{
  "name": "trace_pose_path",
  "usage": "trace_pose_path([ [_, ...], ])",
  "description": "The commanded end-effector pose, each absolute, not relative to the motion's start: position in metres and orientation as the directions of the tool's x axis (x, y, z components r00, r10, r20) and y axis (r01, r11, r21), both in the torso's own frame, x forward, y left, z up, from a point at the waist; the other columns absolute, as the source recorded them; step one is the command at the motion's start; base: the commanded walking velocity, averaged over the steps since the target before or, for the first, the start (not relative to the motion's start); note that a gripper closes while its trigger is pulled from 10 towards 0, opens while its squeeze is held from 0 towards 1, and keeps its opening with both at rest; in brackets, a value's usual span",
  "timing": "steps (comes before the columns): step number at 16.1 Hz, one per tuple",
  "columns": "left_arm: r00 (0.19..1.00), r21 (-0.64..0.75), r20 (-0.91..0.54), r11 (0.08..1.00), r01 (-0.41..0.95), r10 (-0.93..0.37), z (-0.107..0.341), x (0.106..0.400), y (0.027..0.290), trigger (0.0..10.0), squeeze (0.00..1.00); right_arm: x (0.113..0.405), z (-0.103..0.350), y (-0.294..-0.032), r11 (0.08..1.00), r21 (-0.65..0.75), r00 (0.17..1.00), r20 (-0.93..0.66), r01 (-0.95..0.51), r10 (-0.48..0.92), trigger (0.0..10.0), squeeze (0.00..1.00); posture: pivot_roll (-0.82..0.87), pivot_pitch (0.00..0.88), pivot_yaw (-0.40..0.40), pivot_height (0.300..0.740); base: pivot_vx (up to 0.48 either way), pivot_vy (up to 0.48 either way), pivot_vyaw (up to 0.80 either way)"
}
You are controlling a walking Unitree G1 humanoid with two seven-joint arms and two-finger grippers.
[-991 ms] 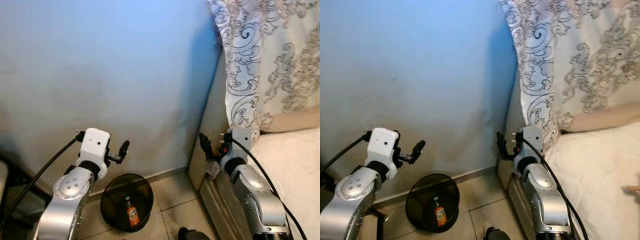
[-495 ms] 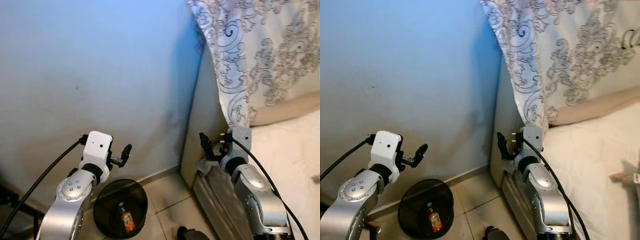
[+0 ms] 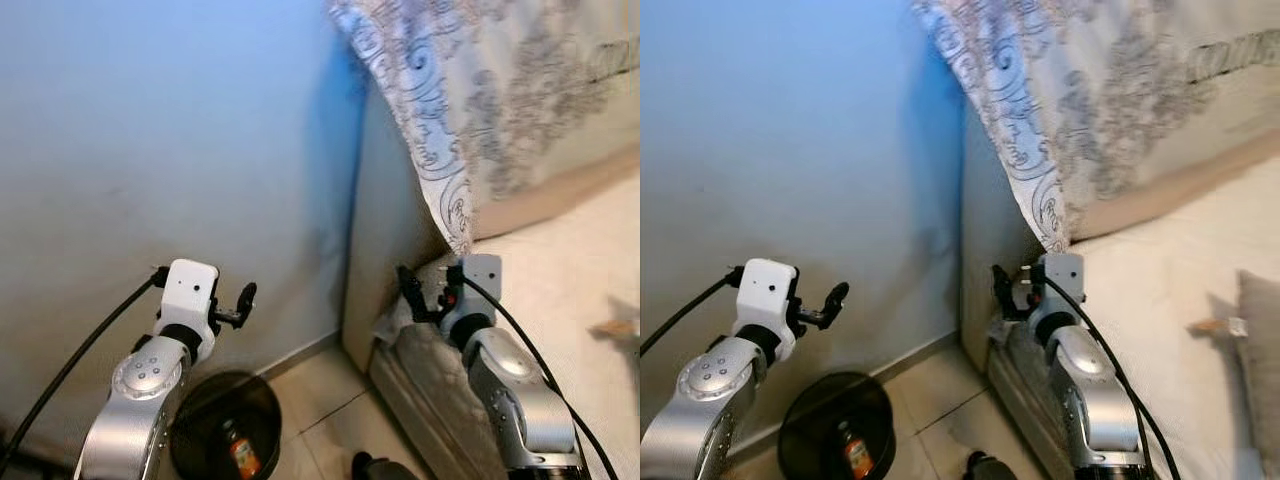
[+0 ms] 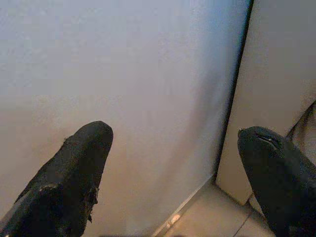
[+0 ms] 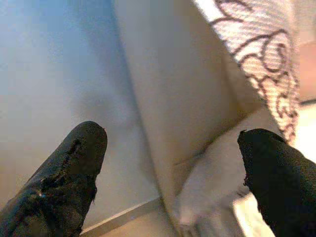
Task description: Clean up the room
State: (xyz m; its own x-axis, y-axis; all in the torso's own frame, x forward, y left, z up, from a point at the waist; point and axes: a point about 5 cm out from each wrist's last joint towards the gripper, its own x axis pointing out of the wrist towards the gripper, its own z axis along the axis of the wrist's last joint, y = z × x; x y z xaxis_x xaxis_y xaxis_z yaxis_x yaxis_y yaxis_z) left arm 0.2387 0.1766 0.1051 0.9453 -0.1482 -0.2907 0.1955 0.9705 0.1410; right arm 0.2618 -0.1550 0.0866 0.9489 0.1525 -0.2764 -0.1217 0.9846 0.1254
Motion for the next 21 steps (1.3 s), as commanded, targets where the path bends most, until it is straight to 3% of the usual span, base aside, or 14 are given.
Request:
trace_pose_path([
  [1, 0.954, 0.160, -0.275, 0.972, 0.171, -0.122, 0.107, 0.240, 0.181, 10.0, 0.00, 0.260, 0.086, -0.154, 0.984, 0.132, 0.948, -0.281, -0.116, 0.149, 10.0, 1.00, 0.05, 0.000, 0.046, 0.740, 0.000, 0.000, -0.79],
  [18, 0.960, 0.111, -0.225, 0.974, 0.196, -0.167, 0.116, 0.248, 0.177, 10.0, 0.00, 0.268, 0.091, -0.156, 0.988, 0.107, 0.952, -0.275, -0.110, 0.136, 10.0, 1.00, 0.05, 0.000, 0.035, 0.740, 0.000, 0.000, -0.79],
  [21, 0.960, 0.108, -0.217, 0.973, 0.204, -0.178, 0.117, 0.248, 0.177, 10.0, 0.00, 0.268, 0.091, -0.157, 0.989, 0.104, 0.952, -0.275, -0.107, 0.132, 10.0, 1.00, 0.05, 0.000, 0.035, 0.740, 0.272, 0.000, -0.79],
])
